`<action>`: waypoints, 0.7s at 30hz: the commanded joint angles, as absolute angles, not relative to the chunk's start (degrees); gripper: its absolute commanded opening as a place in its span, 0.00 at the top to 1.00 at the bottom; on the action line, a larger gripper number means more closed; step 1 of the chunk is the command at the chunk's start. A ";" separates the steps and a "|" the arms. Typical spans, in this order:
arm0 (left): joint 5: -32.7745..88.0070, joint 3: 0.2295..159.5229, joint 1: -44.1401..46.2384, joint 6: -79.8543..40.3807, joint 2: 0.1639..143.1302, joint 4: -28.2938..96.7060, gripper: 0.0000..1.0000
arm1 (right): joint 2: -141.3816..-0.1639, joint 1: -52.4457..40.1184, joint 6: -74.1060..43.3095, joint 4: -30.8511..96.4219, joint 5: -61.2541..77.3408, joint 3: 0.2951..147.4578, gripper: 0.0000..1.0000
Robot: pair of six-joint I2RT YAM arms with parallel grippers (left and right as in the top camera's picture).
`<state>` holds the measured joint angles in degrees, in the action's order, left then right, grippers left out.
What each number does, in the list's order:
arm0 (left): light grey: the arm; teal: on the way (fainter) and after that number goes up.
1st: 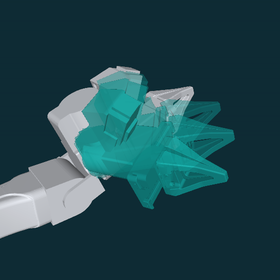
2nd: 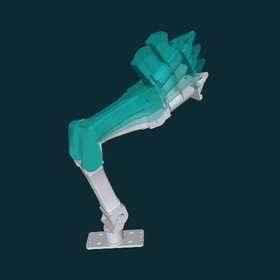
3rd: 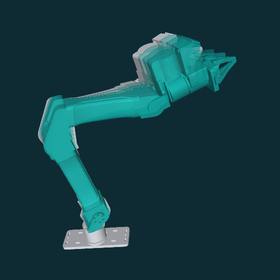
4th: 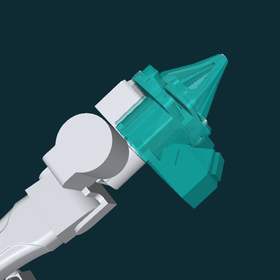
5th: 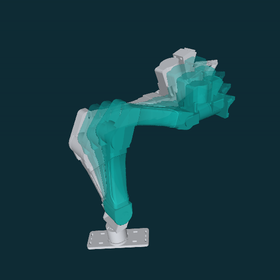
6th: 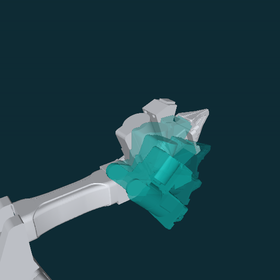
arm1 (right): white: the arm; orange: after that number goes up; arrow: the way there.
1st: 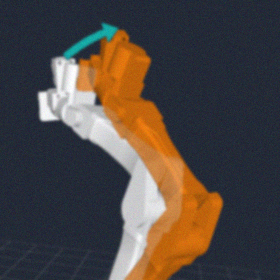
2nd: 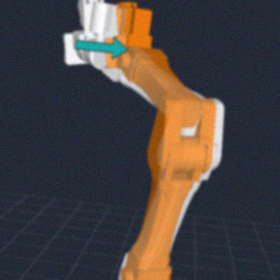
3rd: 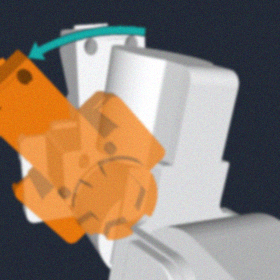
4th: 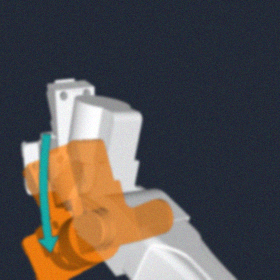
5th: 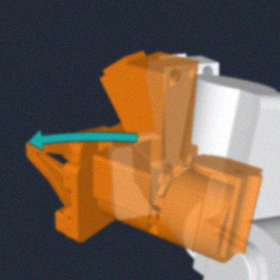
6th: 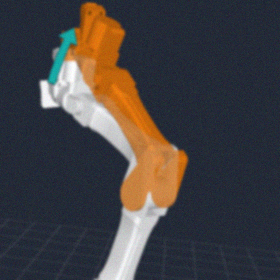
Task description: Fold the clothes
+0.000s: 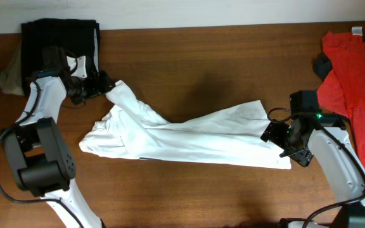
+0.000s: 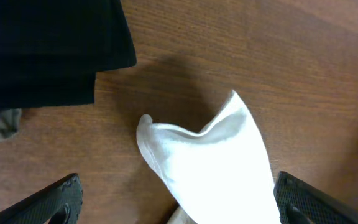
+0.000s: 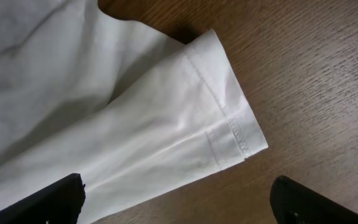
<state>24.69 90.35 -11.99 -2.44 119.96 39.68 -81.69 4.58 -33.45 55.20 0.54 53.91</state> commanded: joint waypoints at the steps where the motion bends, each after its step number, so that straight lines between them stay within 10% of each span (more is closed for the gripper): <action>1: 26.15 91.57 -12.16 0.99 122.85 39.38 0.02 | -81.41 4.91 -33.19 55.07 0.86 54.78 0.01; 12: 32.49 91.57 -12.16 3.38 126.74 36.64 0.03 | -81.41 4.89 -33.21 54.26 0.89 54.78 0.01; 21: 33.23 91.55 -12.12 4.45 126.76 37.06 0.42 | -81.41 4.89 -33.21 53.76 0.86 54.78 0.01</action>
